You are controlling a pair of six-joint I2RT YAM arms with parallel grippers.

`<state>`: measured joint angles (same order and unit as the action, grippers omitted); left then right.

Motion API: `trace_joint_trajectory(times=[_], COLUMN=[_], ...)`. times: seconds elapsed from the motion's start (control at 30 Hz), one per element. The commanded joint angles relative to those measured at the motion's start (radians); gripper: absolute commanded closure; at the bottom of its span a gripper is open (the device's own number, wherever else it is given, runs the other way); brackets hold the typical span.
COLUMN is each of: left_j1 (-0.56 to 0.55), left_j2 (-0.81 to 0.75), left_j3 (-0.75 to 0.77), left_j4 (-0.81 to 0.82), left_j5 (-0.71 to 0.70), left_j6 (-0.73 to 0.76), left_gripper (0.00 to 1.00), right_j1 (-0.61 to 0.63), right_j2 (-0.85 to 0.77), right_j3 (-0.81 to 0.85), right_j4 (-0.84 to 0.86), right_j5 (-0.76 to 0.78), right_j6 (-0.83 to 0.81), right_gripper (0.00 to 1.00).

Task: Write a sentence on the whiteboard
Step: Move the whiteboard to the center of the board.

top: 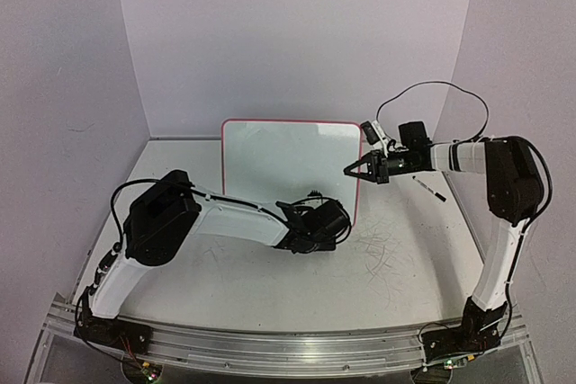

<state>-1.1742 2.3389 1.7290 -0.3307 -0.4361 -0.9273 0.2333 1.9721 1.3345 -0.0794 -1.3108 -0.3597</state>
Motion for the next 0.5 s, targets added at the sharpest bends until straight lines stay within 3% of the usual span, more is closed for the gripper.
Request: trace_joint_trajectory(times=[0.0, 0.07, 0.2, 0.33, 0.47], left_j1=[-0.064, -0.065, -0.065, -0.065, -0.061], left_j2=[0.045, 0.052, -0.012, -0.154, -0.353], left_j3=[0.142, 0.151, 0.098, -0.018, -0.171], left_j4=[0.163, 0.162, 0.163, 0.174, 0.236], left_j5=[0.069, 0.086, 0.072, 0.060, 0.086], left_j6=[-0.028, -0.020, 0.058, 0.173, 0.333], left_gripper=[1.00, 0.93, 0.62, 0.39, 0.23], right_j1=[-0.008, -0.011, -0.011, -0.011, -0.011], right_j2=[0.008, 0.016, 0.039, 0.053, 0.059], right_j3=[-0.066, -0.054, -0.031, -0.016, -0.010], right_j4=[-0.177, -0.183, -0.204, -0.220, -0.227], right_j5=[0.128, 0.128, 0.133, 0.144, 0.159], right_j6=[-0.083, -0.086, -0.085, -0.084, -0.075], right_gripper=[1.00, 1.00, 1.00, 1.00, 0.95])
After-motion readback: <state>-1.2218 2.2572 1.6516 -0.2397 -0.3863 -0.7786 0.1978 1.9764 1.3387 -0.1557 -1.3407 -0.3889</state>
